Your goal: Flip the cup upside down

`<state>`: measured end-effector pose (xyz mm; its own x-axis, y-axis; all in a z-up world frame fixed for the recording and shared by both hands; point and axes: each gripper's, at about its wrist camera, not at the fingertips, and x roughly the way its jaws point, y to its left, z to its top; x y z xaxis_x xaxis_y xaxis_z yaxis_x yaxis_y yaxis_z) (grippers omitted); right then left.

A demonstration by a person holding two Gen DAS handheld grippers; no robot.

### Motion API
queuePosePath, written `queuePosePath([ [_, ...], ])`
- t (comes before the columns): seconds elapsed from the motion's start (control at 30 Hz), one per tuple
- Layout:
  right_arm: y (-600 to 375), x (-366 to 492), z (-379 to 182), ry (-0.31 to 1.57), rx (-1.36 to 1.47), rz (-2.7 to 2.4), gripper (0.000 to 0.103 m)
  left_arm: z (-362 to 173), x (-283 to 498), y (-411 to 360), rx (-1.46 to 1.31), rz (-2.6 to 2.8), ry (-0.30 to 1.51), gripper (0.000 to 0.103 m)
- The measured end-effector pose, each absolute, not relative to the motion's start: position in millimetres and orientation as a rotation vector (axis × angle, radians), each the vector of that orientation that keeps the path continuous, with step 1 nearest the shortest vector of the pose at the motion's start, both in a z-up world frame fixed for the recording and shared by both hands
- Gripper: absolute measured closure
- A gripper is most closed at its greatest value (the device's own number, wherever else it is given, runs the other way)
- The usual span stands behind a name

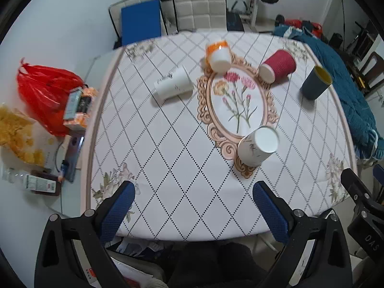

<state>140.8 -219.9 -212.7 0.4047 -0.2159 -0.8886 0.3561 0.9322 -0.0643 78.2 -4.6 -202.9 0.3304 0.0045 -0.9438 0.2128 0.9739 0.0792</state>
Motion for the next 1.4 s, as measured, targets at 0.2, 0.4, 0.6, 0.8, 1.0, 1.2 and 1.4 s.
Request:
queuePosePath([
  [0.2, -222.9, 110.9, -161.2, 1.053, 0.150, -0.335, 0.004, -157.8, 44.1, -10.4, 0.176, -0.142, 1.168, 0.002],
  [0.4, -219.7, 70.9, -111.8, 1.004, 0.131, -0.312, 0.004, -116.4, 8.3, -14.0, 0.160, -0.153, 1.121, 0.002],
  [0.6, -217.8, 34.5, -67.2, 0.978, 0.133, -0.300, 0.004, -82.0, -16.7, -9.4, 0.138, -0.142, 1.078, 0.002],
  [0.8, -212.6, 7.4, -26.7, 0.944, 0.120, -0.272, 0.004, -51.5, -36.2, -5.3, 0.125, -0.125, 1.036, 0.002],
  [1.0, -205.8, -8.6, 5.4, 0.911, 0.100, -0.254, 0.004, -34.8, -53.9, -5.5, 0.106, -0.127, 1.029, 0.002],
  [1.2, -205.0, -16.7, 19.4, 0.906, 0.098, -0.243, 0.003, -27.2, -63.4, -6.1, 0.109, -0.115, 1.022, 0.002],
  [1.4, -204.3, -18.7, 27.5, 0.900, 0.092, -0.239, 0.002, -20.7, -68.4, -4.8, 0.098, -0.099, 1.009, 0.002],
])
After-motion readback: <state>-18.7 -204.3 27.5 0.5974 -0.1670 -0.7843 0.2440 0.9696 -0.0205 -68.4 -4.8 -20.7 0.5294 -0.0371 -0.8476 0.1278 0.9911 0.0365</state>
